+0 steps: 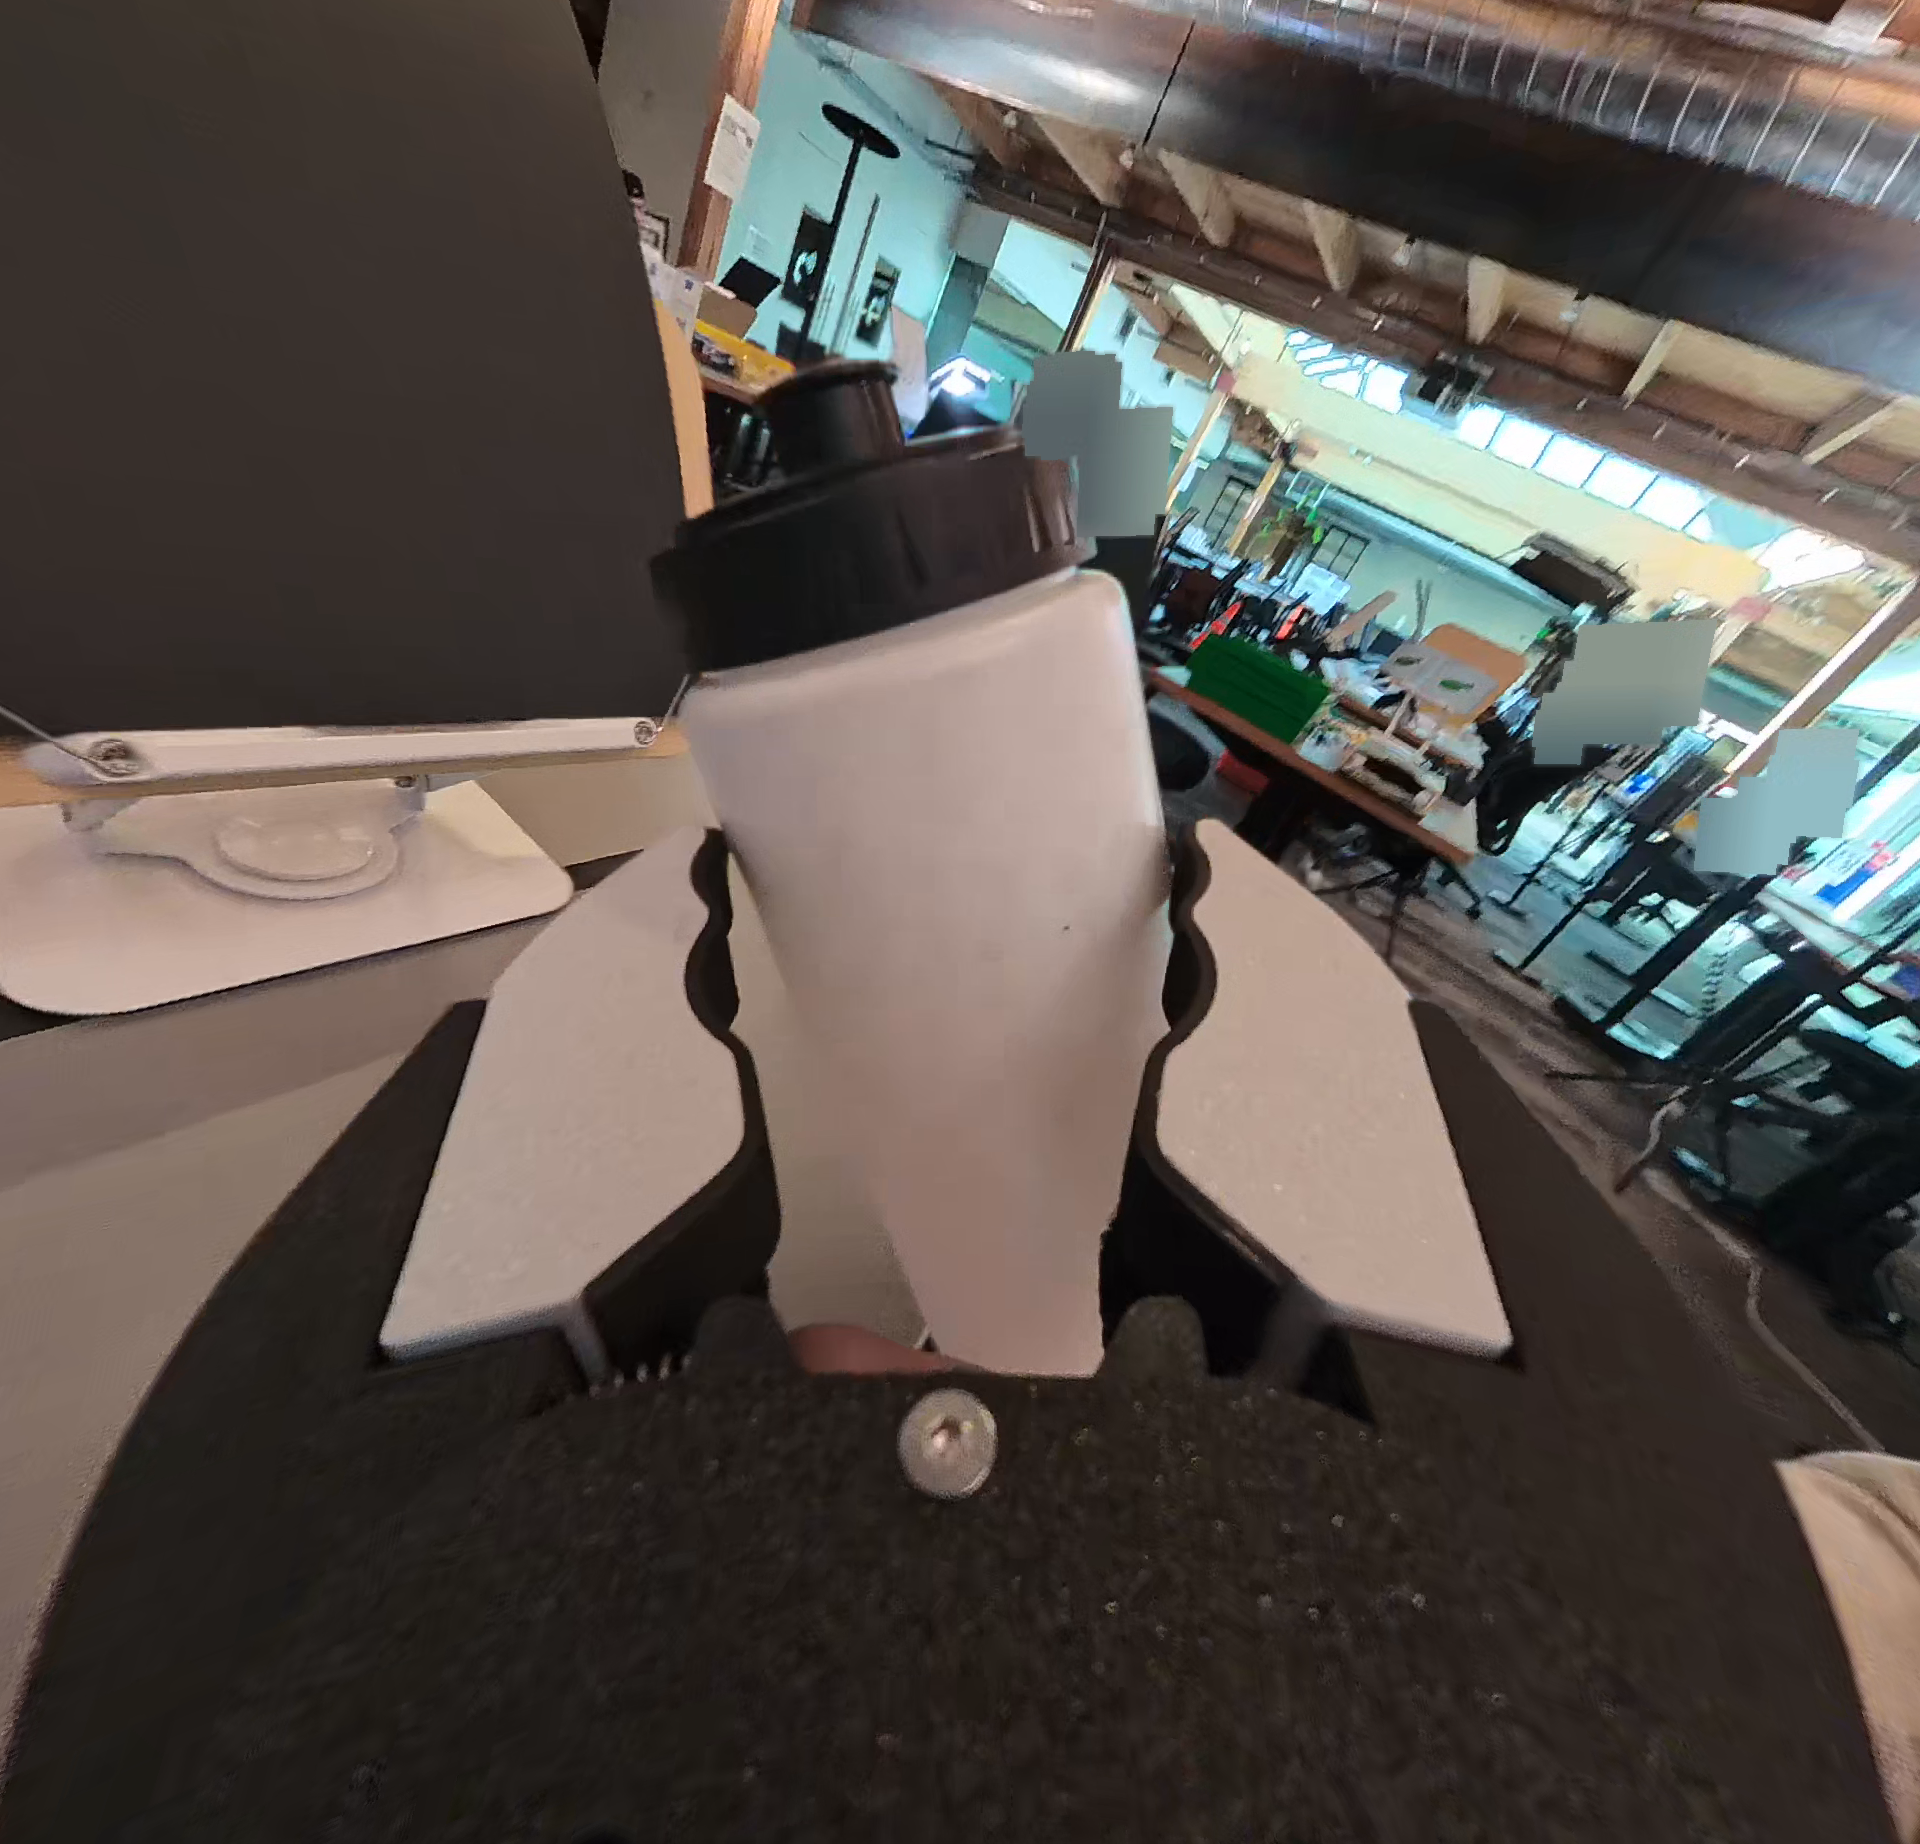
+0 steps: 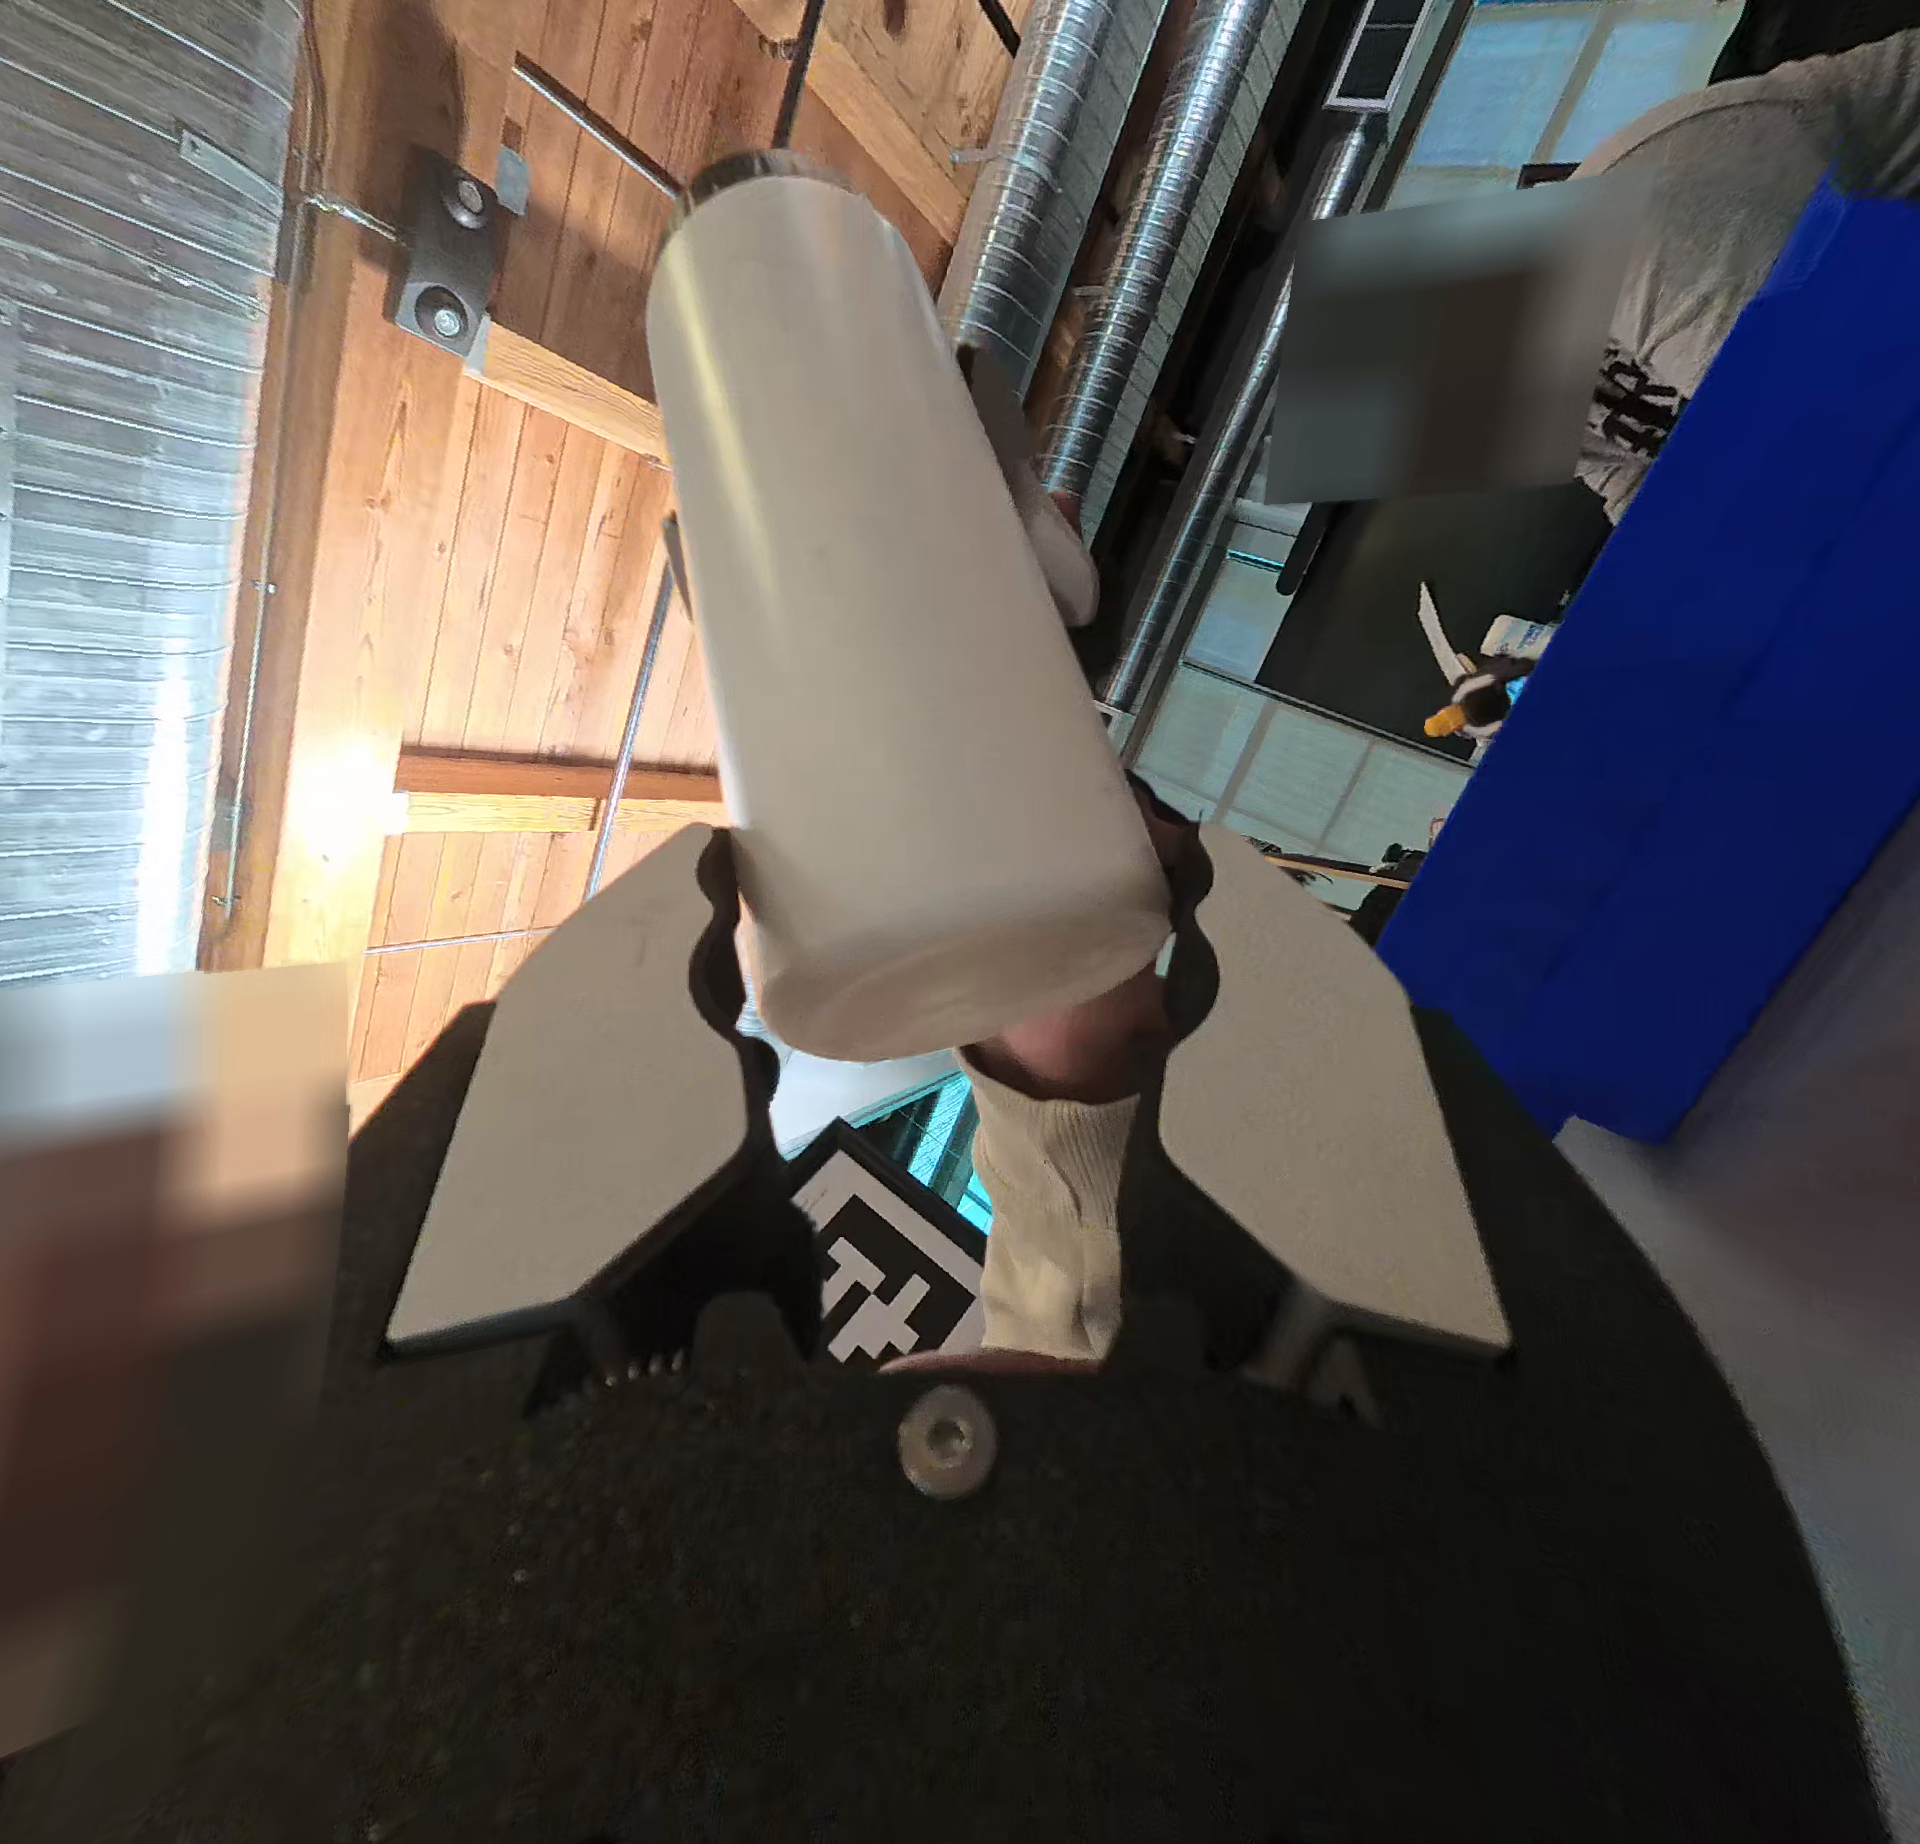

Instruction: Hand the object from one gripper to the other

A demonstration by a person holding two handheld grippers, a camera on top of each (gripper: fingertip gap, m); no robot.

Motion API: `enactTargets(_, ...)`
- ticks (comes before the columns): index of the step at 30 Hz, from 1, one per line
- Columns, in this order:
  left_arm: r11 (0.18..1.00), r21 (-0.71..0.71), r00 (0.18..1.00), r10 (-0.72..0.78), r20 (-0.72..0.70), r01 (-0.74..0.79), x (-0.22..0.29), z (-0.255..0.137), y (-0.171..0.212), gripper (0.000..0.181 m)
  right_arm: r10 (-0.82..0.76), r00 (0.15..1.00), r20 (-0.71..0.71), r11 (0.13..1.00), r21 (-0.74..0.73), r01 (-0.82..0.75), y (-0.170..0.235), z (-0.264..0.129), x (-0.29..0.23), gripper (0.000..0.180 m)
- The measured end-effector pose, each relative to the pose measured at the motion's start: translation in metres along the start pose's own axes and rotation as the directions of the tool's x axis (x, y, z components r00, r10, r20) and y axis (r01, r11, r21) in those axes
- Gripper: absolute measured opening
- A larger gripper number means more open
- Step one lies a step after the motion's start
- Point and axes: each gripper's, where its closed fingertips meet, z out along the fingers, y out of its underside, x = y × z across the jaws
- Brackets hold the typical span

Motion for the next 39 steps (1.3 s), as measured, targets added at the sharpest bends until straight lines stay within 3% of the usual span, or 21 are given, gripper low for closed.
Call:
enactTargets(4, 0.992, -0.095, 0.995, 0.092, 0.032, -0.088, -0.001, -0.004, 0.001, 0.094, 0.012, 1.000, 0.019, 1.000, 0.024, -0.013, -0.010, -0.006, -0.003, 0.079)
enactTargets(8, 0.967, -0.225, 0.991, 0.129, 0.046, -0.116, -0.010, -0.021, -0.001, 0.095, -0.022, 1.000, 0.021, 1.000, -0.004, 0.022, -0.015, -0.009, -0.010, 0.079)
enactTargets(10, 0.920, -0.383, 0.996, 0.086, -0.021, -0.087, -0.012, -0.025, 0.005, 0.098, -0.080, 0.997, -0.012, 0.994, -0.081, 0.079, -0.011, -0.008, -0.010, 0.078)
enactTargets(12, 0.837, -0.547, 0.988, -0.062, -0.141, -0.026, -0.006, -0.025, 0.028, 0.102, -0.161, 0.984, -0.071, 0.976, -0.160, 0.148, -0.011, -0.008, -0.006, 0.076)
enactTargets(14, 0.759, -0.650, 0.939, -0.251, -0.233, 0.042, 0.010, -0.019, 0.066, 0.100, -0.236, 0.963, -0.132, 0.946, -0.258, 0.196, -0.011, -0.011, 0.002, 0.075)
enactTargets(16, 0.706, -0.709, 0.934, -0.256, -0.251, 0.003, 0.017, -0.006, 0.113, 0.092, -0.300, 0.933, -0.198, 0.927, -0.290, 0.237, -0.022, -0.021, 0.010, 0.068)
enactTargets(17, 0.704, -0.709, 0.951, -0.202, -0.232, -0.023, 0.014, 0.004, 0.131, 0.096, -0.309, 0.917, -0.252, 0.921, -0.319, 0.223, -0.027, -0.030, 0.016, 0.067)
enactTargets(19, 0.738, -0.673, 0.973, -0.119, -0.200, -0.048, 0.007, 0.022, 0.148, 0.084, -0.340, 0.892, -0.298, 0.915, -0.323, 0.242, -0.038, -0.044, 0.019, 0.068)
enactTargets(21, 0.772, -0.635, 0.969, -0.134, -0.208, -0.030, 0.008, 0.030, 0.149, 0.076, -0.333, 0.896, -0.294, 0.919, -0.315, 0.238, -0.040, -0.051, 0.013, 0.067)
enactTargets(24, 0.771, -0.634, 0.966, -0.109, -0.235, -0.067, 0.012, 0.024, 0.152, 0.078, -0.421, 0.854, -0.307, 0.865, -0.419, 0.276, -0.030, -0.055, 0.016, 0.067)
enactTargets(29, 0.771, -0.626, 0.959, -0.079, -0.274, -0.115, 0.009, 0.001, 0.136, 0.091, -0.629, 0.706, -0.327, 0.702, -0.629, 0.334, -0.019, -0.067, 0.027, 0.066)
enactTargets(39, 0.760, -0.624, 0.961, 0.003, -0.276, -0.182, 0.004, 0.008, 0.105, 0.098, -0.670, 0.679, -0.300, 0.635, -0.704, 0.316, 0.000, -0.065, 0.033, 0.066)
